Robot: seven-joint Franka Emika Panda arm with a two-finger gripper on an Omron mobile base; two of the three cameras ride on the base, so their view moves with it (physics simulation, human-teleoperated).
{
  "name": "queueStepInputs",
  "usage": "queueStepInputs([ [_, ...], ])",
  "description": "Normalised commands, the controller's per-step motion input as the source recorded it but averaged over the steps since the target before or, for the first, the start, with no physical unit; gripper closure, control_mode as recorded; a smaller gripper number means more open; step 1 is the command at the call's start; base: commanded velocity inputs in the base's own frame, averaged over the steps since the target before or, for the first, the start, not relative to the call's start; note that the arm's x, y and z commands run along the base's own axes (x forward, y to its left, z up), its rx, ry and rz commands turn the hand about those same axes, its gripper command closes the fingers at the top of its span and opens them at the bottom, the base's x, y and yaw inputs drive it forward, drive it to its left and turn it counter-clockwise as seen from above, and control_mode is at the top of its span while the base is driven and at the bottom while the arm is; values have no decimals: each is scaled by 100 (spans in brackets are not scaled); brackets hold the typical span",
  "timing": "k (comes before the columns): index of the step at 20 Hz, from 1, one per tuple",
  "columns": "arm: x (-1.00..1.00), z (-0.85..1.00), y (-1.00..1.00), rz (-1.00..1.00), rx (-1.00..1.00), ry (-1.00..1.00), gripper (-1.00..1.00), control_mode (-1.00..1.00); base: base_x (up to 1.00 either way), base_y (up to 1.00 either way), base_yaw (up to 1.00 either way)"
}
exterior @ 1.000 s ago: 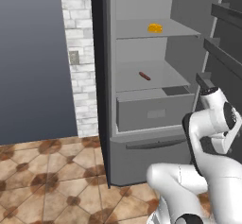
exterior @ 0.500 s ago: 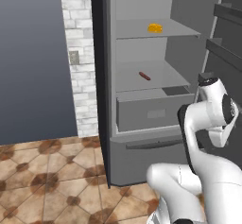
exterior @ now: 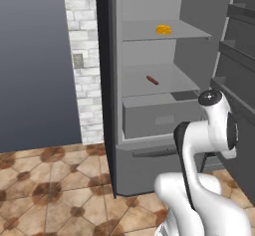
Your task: Retrieve the sausage and cheese from the fridge and place them on the cutting board on the counter.
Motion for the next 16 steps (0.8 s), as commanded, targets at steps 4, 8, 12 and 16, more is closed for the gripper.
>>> queueStepInputs([
  [4, -2, 4, 10, 91, -5, 2, -100, -100, 0, 0, 0],
  [8, 17, 21, 10, 62, 0, 31, -100, -100, 0, 0, 0],
  [12, 20, 14, 26, 40, -8, 40, -100, -100, 0, 0, 0],
  [16, 5, -8, 40, 40, -17, 7, -100, -100, 0, 0, 0],
])
